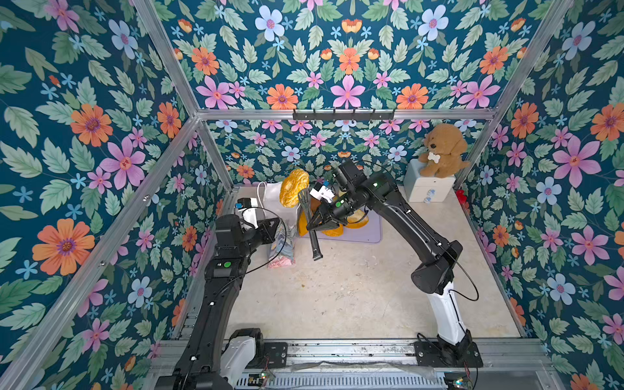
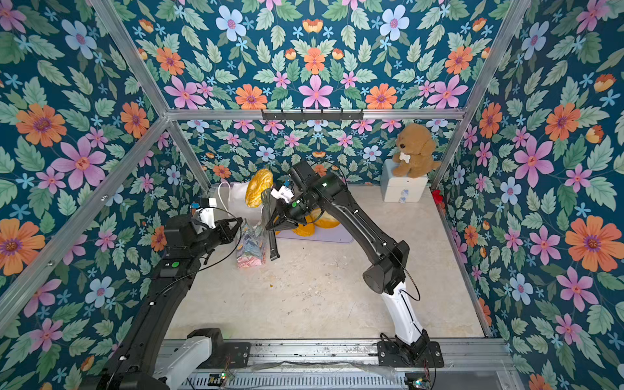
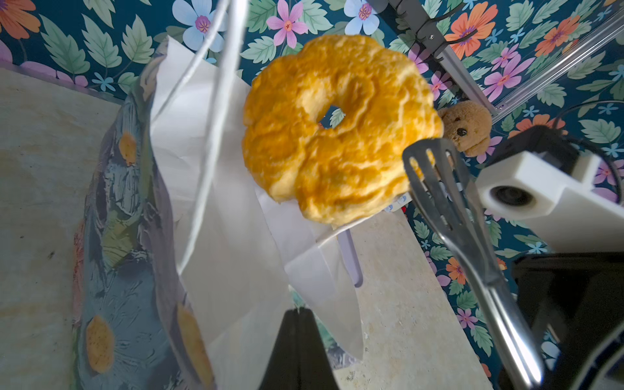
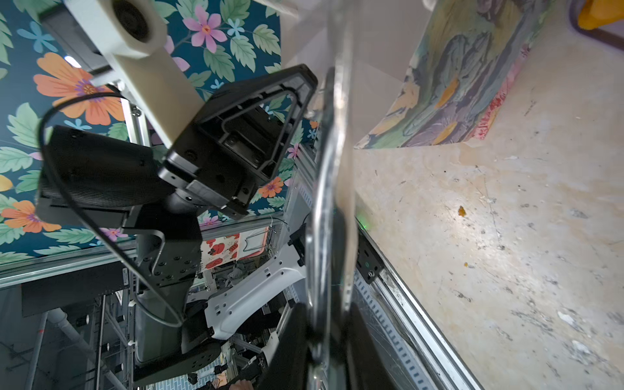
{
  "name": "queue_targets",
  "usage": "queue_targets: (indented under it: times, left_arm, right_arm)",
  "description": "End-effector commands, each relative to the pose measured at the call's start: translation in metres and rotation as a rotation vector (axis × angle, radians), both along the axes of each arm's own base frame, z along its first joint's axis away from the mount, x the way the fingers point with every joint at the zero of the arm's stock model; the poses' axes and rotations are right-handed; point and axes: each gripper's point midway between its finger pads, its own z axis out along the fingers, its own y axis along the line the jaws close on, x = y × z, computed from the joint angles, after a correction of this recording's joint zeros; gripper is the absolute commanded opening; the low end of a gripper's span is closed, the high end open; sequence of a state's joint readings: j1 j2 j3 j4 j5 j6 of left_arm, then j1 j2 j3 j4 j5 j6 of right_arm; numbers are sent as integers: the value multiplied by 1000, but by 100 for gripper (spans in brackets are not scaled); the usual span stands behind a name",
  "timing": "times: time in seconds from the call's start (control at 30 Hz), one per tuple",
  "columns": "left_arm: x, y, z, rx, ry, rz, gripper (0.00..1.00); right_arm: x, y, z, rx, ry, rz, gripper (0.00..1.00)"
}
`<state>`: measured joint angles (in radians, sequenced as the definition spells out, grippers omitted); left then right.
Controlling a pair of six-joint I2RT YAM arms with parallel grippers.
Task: Pack bread into a paper bag
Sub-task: Place the fake bread in the paper bag.
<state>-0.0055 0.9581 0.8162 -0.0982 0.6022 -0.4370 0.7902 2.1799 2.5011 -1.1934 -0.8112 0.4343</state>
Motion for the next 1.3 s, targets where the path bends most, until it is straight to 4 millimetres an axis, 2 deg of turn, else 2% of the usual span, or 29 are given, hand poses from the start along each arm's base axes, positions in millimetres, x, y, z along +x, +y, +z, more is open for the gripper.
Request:
queue_targets:
  times: [0.0, 0.27, 0.6, 1.27]
  left_arm:
    - [0, 1, 4, 17, -22, 0, 4]
    - [0, 1, 4, 22, -22, 0, 4]
    - [1, 3, 1, 32, -17, 9, 5]
    - [-2, 6, -2, 53, -14, 24, 9]
  right_arm:
    - [-6, -5, -7, -25, -4, 32, 4]
    - [-13, -1, -13, -17, 32, 60, 10]
    - [-15, 7, -9, 28, 68, 78, 31]
    - [-17, 8, 6, 74, 73, 73, 31]
